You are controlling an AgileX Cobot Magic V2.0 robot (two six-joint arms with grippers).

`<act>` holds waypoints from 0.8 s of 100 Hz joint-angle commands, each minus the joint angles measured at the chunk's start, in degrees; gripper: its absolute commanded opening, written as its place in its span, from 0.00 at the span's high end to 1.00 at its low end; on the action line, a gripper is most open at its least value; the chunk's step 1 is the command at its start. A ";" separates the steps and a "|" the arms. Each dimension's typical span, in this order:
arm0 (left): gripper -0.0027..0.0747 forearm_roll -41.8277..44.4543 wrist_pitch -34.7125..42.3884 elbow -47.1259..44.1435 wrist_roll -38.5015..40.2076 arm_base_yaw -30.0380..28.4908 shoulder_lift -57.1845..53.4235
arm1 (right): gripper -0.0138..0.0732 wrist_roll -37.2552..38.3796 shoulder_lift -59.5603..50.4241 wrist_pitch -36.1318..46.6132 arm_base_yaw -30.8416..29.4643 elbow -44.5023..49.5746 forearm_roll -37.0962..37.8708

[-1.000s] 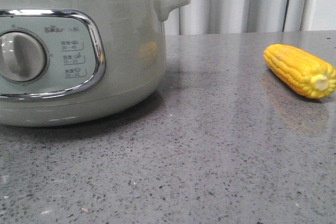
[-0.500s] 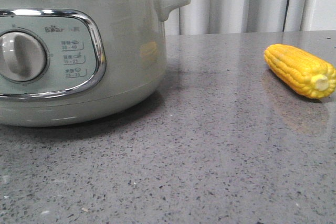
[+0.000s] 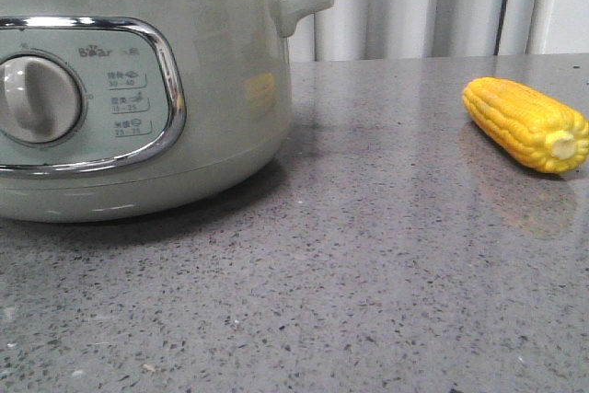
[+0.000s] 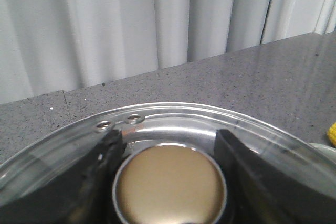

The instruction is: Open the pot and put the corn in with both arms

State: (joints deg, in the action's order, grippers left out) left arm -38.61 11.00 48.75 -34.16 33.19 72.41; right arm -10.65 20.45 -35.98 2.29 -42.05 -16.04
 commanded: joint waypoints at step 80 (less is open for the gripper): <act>0.82 0.20 -8.34 10.45 -0.21 -36.95 -15.97 | 0.21 -0.55 0.86 4.60 -0.15 -1.67 0.41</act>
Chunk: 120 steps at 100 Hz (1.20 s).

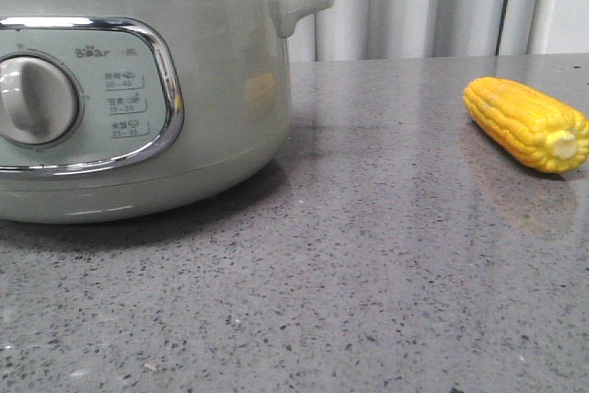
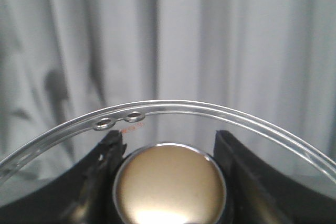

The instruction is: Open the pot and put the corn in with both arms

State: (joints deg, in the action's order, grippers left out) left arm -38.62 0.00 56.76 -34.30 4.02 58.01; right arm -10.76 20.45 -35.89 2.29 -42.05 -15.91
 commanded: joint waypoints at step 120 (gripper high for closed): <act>0.67 -1.34 10.82 -27.19 -0.07 -21.69 0.21 | 0.21 -0.44 0.86 4.31 4.47 -1.67 6.24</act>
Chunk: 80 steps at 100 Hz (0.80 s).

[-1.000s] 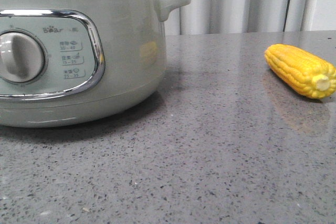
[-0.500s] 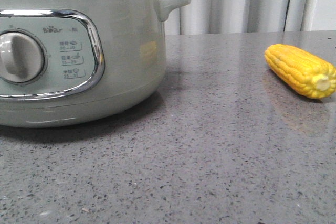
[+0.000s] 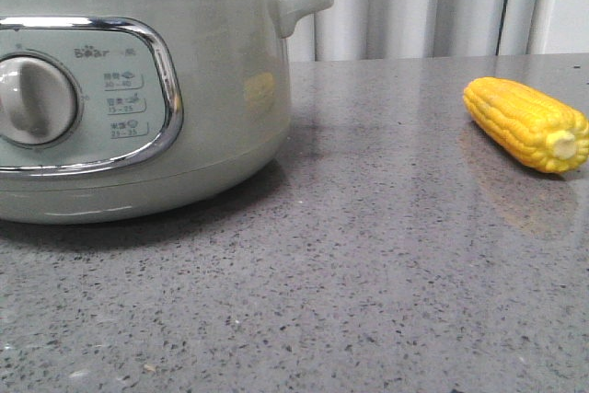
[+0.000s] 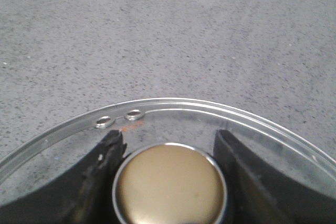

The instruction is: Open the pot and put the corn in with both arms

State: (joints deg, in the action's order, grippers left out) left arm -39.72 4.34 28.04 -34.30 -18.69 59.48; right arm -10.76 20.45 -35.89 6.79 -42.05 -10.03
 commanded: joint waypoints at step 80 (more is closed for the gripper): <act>0.40 -2.16 10.96 2.25 -0.07 5.88 -3.07 | 0.21 -0.44 0.86 3.17 -0.02 -1.67 0.37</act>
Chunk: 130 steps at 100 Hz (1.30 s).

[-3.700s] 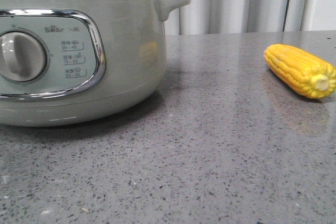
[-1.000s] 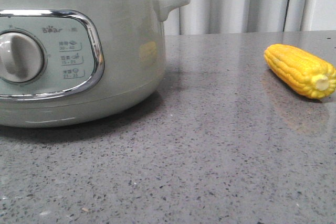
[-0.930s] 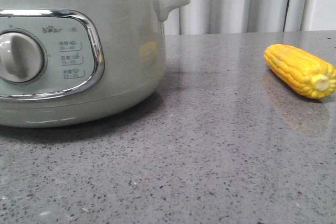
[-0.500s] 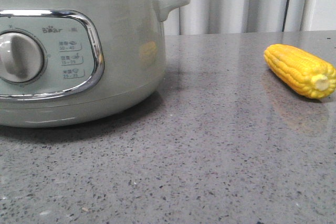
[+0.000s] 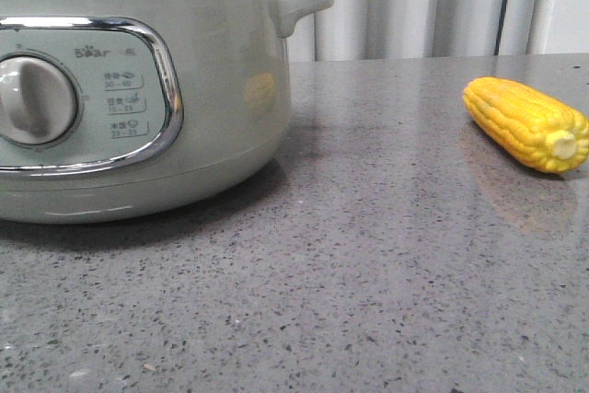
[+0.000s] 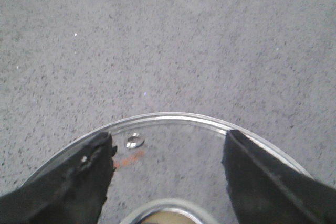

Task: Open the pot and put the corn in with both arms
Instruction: 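Lower the right gripper over the yellow corn cob and grasp it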

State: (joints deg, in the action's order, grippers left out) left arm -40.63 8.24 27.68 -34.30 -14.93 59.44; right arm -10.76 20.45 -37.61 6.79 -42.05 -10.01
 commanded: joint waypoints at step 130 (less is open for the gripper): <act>0.41 -9.90 -12.41 13.51 -0.07 14.77 -37.03 | 0.32 -0.32 65.25 -0.90 -0.02 -20.95 -3.25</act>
State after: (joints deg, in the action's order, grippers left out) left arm -48.64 -7.27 39.12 -34.30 -0.58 21.93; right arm -10.76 87.55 -39.66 6.79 -60.89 -13.29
